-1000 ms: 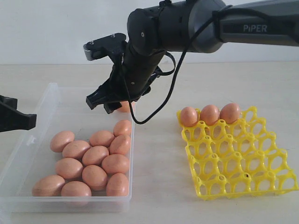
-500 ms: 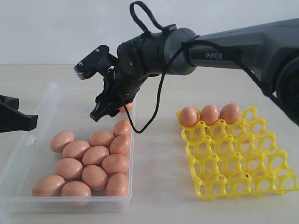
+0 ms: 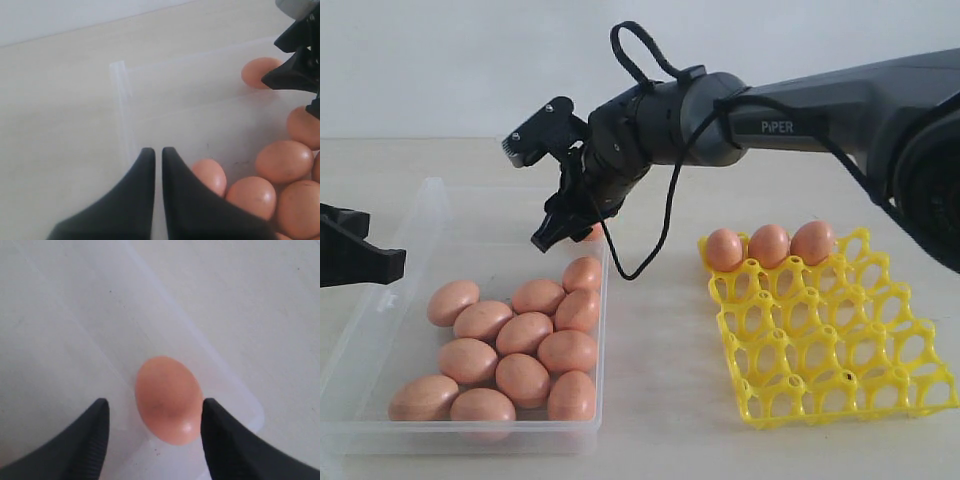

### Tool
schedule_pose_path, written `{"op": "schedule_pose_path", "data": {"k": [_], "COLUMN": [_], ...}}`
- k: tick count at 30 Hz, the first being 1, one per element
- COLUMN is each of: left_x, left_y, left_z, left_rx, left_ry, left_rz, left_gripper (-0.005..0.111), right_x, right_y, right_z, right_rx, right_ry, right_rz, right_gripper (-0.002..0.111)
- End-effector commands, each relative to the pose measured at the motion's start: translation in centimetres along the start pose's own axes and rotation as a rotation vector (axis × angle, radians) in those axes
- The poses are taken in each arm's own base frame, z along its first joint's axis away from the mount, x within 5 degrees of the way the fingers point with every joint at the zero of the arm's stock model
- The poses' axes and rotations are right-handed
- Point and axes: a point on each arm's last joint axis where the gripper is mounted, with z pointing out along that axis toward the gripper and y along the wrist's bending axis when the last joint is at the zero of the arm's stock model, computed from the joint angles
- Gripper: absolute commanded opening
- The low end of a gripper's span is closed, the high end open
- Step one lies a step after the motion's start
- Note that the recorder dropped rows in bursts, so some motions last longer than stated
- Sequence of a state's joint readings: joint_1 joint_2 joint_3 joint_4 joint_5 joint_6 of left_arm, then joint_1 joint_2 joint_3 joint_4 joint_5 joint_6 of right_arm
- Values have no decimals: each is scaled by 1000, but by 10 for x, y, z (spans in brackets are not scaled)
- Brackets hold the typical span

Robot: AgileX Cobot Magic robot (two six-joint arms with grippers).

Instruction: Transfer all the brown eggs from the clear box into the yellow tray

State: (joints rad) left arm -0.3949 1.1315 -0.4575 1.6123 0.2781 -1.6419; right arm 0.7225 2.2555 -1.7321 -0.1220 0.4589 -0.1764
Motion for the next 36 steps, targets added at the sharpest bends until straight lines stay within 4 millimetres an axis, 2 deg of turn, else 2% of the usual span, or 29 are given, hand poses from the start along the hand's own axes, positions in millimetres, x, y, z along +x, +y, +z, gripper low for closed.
{"op": "schedule_pose_path", "data": {"k": [1, 15, 28, 36], "left_x": [1, 0, 0, 0], "left_y": [1, 1, -1, -1], "left_z": [-1, -1, -2, -2], "left_rx": [-2, -4, 16, 16], "left_ry": [-5, -8, -10, -11], "left_rz": [8, 31, 37, 40], "left_gripper": [4, 4, 4, 4], "right_x": [6, 4, 6, 7], "right_y": [-2, -2, -2, -4], "right_z": [10, 39, 39, 39], "right_rx": [2, -8, -9, 10], "right_ry": [15, 94, 118, 132], "right_rz": [-27, -41, -99, -295], "right_gripper": [49, 49, 49, 49]}}
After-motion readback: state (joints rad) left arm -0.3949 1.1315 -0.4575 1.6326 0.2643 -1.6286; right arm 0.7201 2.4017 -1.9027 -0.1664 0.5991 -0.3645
